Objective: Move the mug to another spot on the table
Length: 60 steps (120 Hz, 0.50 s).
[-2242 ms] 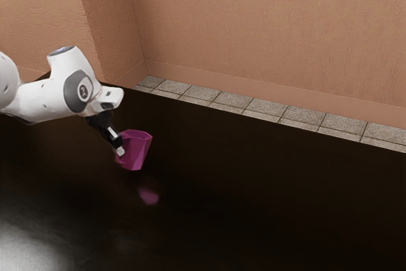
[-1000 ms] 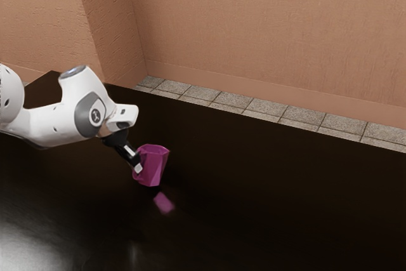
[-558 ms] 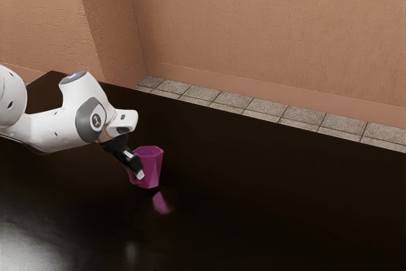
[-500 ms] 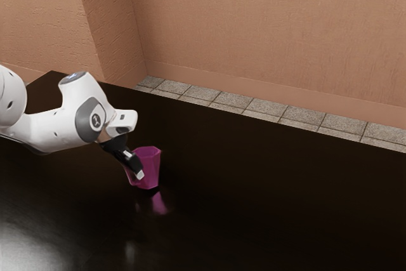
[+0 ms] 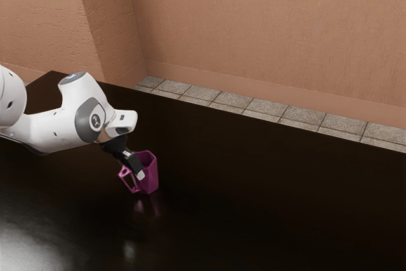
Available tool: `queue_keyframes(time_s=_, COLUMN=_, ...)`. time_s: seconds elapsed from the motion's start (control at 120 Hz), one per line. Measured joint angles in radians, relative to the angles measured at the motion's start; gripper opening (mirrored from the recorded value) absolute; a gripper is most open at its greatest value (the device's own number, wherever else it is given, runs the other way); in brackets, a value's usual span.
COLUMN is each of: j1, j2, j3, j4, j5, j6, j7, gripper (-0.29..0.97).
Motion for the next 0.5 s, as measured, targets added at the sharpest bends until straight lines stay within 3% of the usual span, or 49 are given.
queue_keyframes(time_s=0.192, j1=0.000, j2=-0.041, j3=0.000, j4=-0.049, j5=0.000, j6=0.003, j7=0.001, gripper=0.67)
queue_keyframes(time_s=0.375, j1=-0.008, j2=-0.164, j3=0.011, j4=-0.209, j5=0.012, j6=-0.013, j7=-0.001, gripper=0.68)
queue_keyframes(time_s=0.433, j1=-0.007, j2=-0.207, j3=0.021, j4=-0.230, j5=0.061, j6=-0.063, j7=-0.011, gripper=0.68)
queue_keyframes(time_s=0.5, j1=0.000, j2=-0.287, j3=0.028, j4=-0.195, j5=0.172, j6=-0.193, j7=-0.059, gripper=0.68)
